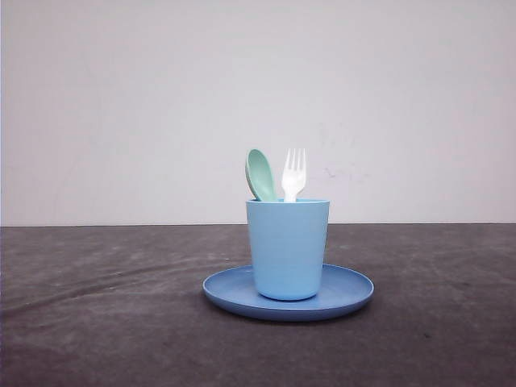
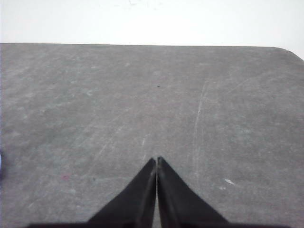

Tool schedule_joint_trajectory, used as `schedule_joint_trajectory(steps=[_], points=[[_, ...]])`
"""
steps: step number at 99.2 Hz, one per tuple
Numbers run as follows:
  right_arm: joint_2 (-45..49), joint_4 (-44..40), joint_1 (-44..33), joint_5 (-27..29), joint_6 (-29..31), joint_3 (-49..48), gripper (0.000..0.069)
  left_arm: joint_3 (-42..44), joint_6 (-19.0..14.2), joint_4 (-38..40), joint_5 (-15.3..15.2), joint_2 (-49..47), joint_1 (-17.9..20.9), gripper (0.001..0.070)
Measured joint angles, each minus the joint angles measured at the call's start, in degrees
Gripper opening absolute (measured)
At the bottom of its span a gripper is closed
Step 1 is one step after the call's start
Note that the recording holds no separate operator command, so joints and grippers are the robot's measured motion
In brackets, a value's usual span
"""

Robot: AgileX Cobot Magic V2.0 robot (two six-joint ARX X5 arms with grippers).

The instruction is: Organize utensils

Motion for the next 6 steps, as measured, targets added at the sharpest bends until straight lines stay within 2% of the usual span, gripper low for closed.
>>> schedule_joint_trajectory(steps=[6], points=[[0.0,0.0,0.0,0.0,0.0,0.0,0.0004,0.0,0.0,0.0,0.0,0.0,0.0,0.0014]])
